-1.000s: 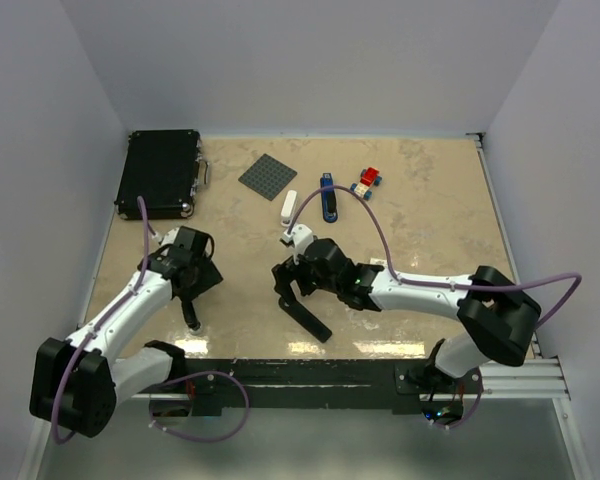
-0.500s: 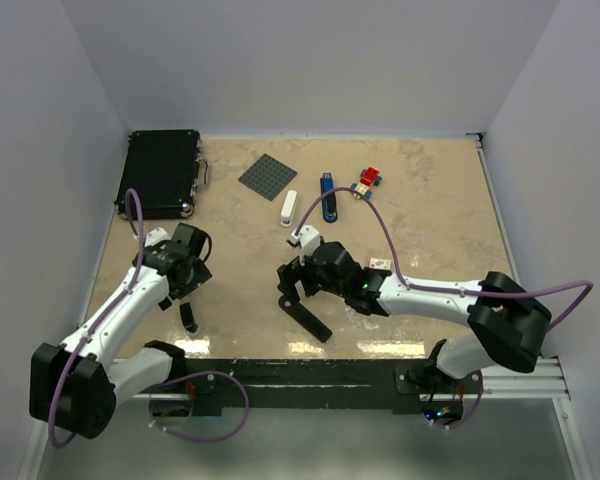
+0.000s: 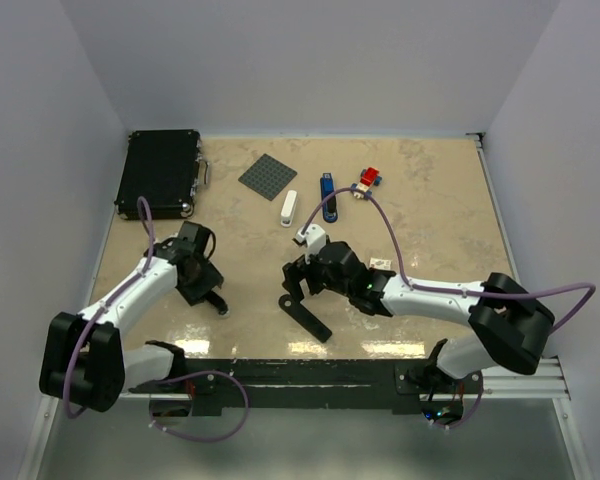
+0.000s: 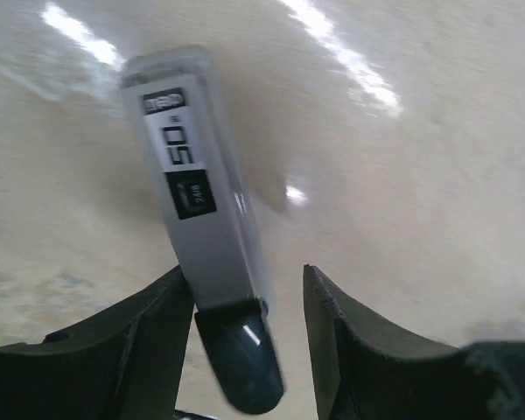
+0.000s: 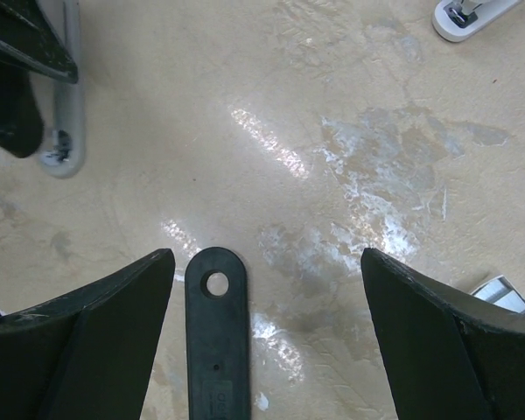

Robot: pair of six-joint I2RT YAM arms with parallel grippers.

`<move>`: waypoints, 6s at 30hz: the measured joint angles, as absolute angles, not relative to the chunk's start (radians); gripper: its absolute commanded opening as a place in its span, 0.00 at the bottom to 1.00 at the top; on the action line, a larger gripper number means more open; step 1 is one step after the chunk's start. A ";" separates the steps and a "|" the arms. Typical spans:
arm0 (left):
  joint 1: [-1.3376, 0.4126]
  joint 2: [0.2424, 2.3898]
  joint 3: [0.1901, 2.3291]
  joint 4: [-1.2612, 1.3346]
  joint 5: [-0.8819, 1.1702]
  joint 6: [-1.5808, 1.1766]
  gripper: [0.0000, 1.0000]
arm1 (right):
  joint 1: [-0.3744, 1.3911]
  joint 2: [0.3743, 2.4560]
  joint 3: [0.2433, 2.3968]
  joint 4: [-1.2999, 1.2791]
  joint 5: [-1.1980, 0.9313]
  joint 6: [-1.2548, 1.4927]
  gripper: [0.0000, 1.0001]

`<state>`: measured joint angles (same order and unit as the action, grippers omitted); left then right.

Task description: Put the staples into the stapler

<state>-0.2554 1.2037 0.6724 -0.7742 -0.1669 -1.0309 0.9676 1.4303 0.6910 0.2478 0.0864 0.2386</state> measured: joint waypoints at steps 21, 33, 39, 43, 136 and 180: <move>-0.437 1.213 0.889 -0.554 0.025 -0.574 0.98 | 0.886 1.225 0.563 0.332 -0.052 0.113 0.93; -0.487 1.364 0.992 -0.572 0.175 0.134 0.96 | 0.856 1.137 0.502 0.418 -0.207 0.067 0.93; -0.572 1.406 0.989 -0.593 0.170 0.300 0.85 | 0.856 1.134 0.497 0.427 -0.221 0.067 0.93; -0.605 1.472 0.989 -0.594 0.126 0.354 0.78 | 0.856 1.134 0.494 0.426 -0.224 0.067 0.93; -0.281 0.490 0.304 0.551 0.542 -0.826 0.00 | 0.486 0.831 0.544 0.934 -0.595 0.561 0.00; -0.587 0.960 0.931 0.250 0.820 0.020 0.65 | 0.481 0.921 0.635 0.992 -0.710 0.628 0.00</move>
